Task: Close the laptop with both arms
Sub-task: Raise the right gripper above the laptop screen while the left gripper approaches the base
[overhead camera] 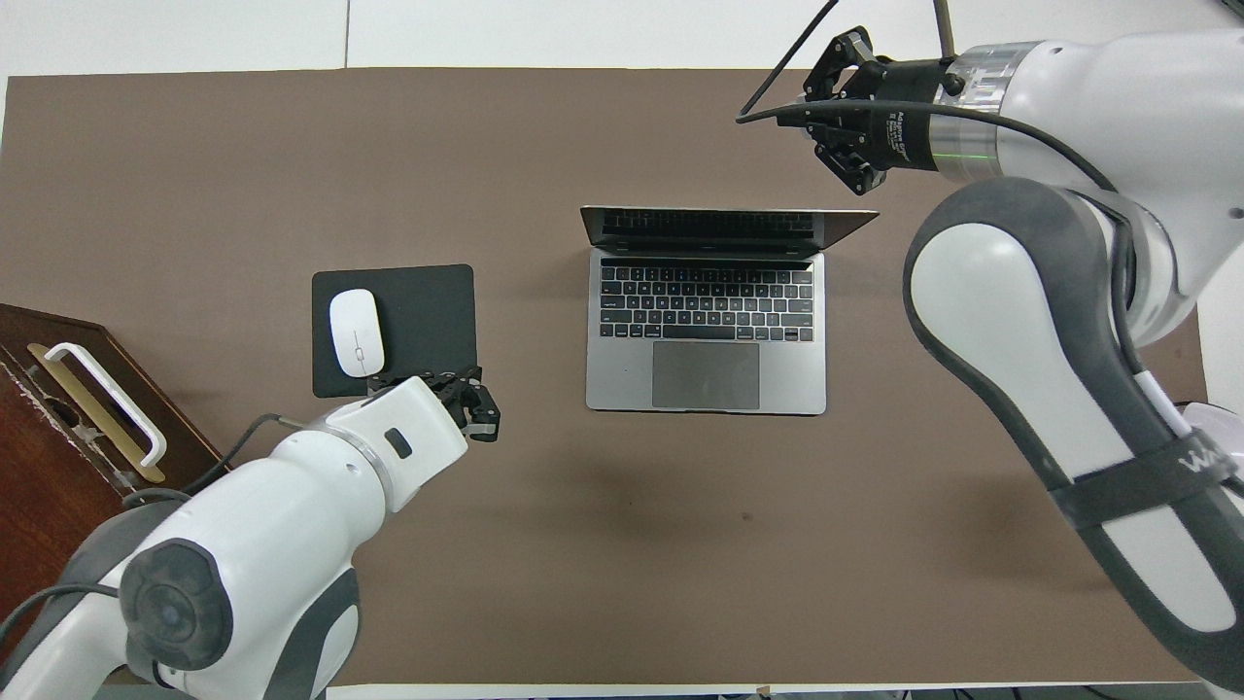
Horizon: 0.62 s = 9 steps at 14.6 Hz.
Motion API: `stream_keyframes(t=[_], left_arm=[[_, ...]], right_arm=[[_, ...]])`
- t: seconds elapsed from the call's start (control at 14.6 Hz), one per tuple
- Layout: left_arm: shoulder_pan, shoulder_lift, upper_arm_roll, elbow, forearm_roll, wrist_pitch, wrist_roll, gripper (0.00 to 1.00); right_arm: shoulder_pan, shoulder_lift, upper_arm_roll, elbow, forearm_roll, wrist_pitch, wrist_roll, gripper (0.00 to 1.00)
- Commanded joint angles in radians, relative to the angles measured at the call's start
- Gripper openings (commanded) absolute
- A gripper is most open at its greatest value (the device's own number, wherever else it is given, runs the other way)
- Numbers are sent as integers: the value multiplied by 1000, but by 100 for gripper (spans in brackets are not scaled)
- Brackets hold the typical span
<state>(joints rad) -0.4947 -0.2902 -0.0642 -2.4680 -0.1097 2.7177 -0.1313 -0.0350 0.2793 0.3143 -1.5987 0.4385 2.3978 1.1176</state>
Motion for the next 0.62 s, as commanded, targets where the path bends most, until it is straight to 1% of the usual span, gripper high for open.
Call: stream_keyframes(t=[0.0, 0.21, 0.34, 0.55], left_arm=[[-59, 58, 15, -65, -13, 187, -16, 0], [-93, 147, 15, -74, -13, 334, -18, 0], [-110, 215, 15, -72, -13, 439, -18, 0], [-128, 258, 17, -71, -13, 508, -18, 0]], right_arm=[[-9, 49, 22, 11, 9, 46, 14, 0], [0, 63, 23, 3, -1, 29, -40, 0], [-3, 64, 22, 5, -33, -35, -154, 0], [-2, 61, 23, 5, -116, -101, -246, 0]])
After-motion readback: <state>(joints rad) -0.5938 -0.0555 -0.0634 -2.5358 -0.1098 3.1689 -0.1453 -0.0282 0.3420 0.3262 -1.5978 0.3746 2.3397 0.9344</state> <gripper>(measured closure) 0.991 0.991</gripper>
